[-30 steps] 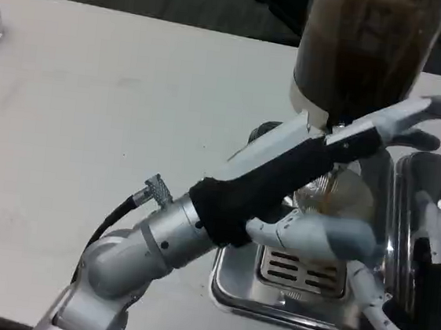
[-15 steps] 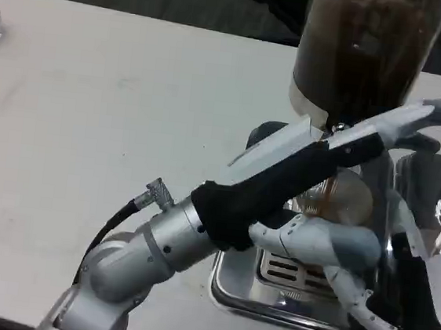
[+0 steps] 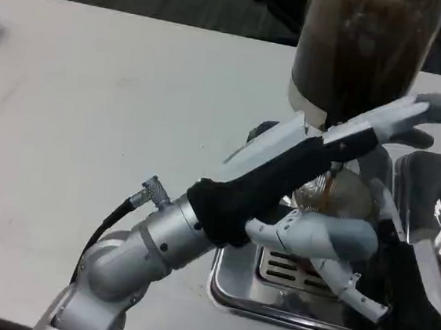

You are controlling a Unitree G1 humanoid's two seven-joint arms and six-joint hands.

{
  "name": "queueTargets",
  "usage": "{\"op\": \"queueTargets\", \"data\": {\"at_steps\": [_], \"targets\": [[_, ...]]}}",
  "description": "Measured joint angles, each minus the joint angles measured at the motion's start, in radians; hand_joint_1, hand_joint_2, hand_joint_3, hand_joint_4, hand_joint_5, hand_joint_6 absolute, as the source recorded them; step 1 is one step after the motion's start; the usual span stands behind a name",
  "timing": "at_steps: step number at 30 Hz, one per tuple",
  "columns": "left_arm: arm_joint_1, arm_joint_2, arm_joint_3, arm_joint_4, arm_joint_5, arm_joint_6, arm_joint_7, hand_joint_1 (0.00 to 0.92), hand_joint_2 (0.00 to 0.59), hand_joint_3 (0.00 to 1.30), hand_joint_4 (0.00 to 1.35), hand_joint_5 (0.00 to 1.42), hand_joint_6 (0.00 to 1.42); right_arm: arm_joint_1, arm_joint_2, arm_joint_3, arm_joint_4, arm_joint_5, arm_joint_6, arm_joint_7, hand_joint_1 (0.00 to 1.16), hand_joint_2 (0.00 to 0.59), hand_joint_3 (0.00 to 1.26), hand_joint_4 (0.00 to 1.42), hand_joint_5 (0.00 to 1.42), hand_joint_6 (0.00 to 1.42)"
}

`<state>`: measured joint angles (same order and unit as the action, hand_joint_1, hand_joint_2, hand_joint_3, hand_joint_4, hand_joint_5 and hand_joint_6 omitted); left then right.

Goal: Grasp the cup under the faucet to collect the drink, then remove the cup.

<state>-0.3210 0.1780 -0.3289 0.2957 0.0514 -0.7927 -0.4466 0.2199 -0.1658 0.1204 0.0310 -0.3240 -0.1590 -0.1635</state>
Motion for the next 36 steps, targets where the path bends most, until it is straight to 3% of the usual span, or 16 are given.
{"op": "queueTargets", "data": {"at_steps": [10, 20, 36], "targets": [[0.000, 0.004, 0.002, 0.000, 0.000, 0.002, 0.004, 0.000, 0.102, 0.10, 0.00, 0.18, 0.07, -0.047, 0.004, 0.000, 0.062, 0.007, -0.033, -0.001, 0.62, 0.214, 0.00, 0.00, 0.00, 0.00], [0.000, 0.005, 0.004, -0.001, 0.000, 0.004, 0.004, 0.000, 0.102, 0.11, 0.00, 0.18, 0.06, -0.095, 0.039, 0.006, 0.147, 0.008, -0.104, -0.015, 0.63, 0.213, 0.00, 0.00, 0.00, 0.00], [0.001, 0.015, 0.007, -0.013, 0.001, 0.014, 0.011, 0.000, 0.103, 0.11, 0.00, 0.18, 0.06, -0.156, 0.062, 0.017, 0.258, 0.020, -0.174, -0.018, 0.78, 0.185, 0.00, 0.00, 0.00, 0.00]]}}
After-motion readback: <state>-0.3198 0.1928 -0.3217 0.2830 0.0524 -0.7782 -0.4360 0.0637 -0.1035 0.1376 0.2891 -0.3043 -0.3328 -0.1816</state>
